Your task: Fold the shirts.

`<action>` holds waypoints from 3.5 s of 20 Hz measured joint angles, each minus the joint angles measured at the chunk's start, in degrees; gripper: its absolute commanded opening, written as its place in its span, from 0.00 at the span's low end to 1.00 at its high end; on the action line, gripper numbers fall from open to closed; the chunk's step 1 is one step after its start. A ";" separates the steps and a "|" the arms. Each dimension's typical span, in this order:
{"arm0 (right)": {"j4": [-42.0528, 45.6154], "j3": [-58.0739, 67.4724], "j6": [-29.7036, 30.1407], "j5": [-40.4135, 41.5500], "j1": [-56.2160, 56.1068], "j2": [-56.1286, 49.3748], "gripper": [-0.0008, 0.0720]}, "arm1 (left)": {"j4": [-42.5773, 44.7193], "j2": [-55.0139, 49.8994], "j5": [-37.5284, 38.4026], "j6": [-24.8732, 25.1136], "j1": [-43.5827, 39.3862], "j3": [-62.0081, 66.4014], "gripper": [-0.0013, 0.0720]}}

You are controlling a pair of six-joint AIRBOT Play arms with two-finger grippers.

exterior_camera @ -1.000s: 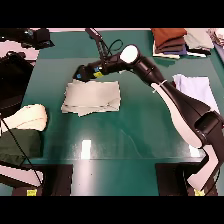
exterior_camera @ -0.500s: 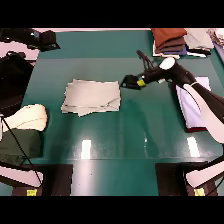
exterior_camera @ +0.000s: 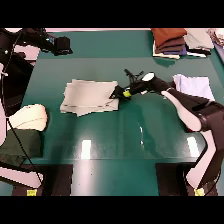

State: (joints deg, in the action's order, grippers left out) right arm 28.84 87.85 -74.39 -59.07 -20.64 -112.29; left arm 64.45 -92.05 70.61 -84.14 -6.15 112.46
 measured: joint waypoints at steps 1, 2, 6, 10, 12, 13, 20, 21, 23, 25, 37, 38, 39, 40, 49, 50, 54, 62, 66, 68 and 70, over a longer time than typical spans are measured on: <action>-0.61 1.86 0.00 0.61 -0.98 -1.07 0.03 | 0.00 0.00 0.15 0.02 -0.09 -0.04 0.05; -0.61 3.61 0.02 1.09 -1.68 -1.95 0.03 | -0.17 0.00 0.42 0.02 -0.22 -0.04 0.05; 4.61 10.32 -1.75 1.97 0.13 -1.40 0.03 | -0.26 0.00 1.07 0.02 -1.14 -0.11 0.05; 16.61 13.49 -7.04 -0.02 8.72 4.92 0.03 | -0.31 0.00 1.33 0.07 -2.82 -0.09 0.05; 22.03 14.10 -8.63 -2.05 14.78 8.98 0.03 | -0.31 0.00 1.38 0.15 -3.52 -0.09 0.05; 24.57 14.23 -9.14 -3.41 17.90 10.80 0.03 | -0.31 0.00 1.36 0.17 -3.80 -0.09 0.05; 33.81 14.58 -10.99 -8.98 40.44 20.50 0.03 | -0.44 0.00 0.55 0.15 -5.29 -0.09 0.05; 34.12 14.56 -11.02 -9.40 42.47 21.20 0.03 | -0.48 0.00 0.52 0.13 -5.53 -0.09 0.05; 34.56 14.58 -11.13 -9.27 45.44 22.69 0.03 | -0.50 0.00 0.46 0.00 -5.97 -0.09 0.05; 34.97 14.56 -11.26 -7.93 46.77 24.35 0.03 | -0.59 0.00 0.35 -0.22 -6.38 -0.09 0.05; 37.55 13.62 -11.26 -11.82 46.95 35.43 0.03 | -0.61 0.00 0.92 -0.46 -6.95 -0.09 0.05; 38.53 12.31 -11.26 -13.20 46.99 36.59 0.03 | -0.61 0.00 1.07 -0.44 -6.95 -0.09 0.05; 39.69 10.40 -11.26 -14.43 47.04 37.94 0.03 | -0.59 0.00 1.40 -0.42 -6.95 -0.09 0.05; 40.85 8.22 -11.23 -15.37 47.19 39.45 0.04 | -0.59 0.00 1.68 -0.37 -6.95 -0.09 0.05; 45.94 -21.64 -10.36 -20.59 54.58 56.33 0.81 | -0.61 0.00 2.71 0.20 -6.95 -0.09 0.05; 45.59 -23.52 -10.27 -20.90 55.74 57.53 0.80 | -0.59 0.00 2.73 0.20 -6.95 -0.09 0.05; 39.89 -25.97 -9.57 -21.40 56.89 61.27 0.80 | -0.59 0.00 2.60 0.22 -6.95 -0.09 0.05; 33.18 -25.11 -9.09 -15.93 36.59 63.95 0.37 | -0.61 0.00 2.21 0.20 -6.95 -0.09 0.05; 32.79 -25.05 -9.05 -13.75 24.52 61.96 0.04 | -0.61 0.00 1.97 0.20 -6.95 -0.09 0.05; 32.79 -25.03 -9.05 -12.70 20.52 60.98 0.04 | -0.61 0.00 1.88 0.20 -6.95 -0.09 0.05; 32.74 -25.03 -9.03 -11.98 17.79 60.11 0.04 | -0.59 0.00 1.86 0.20 -6.95 -0.09 0.05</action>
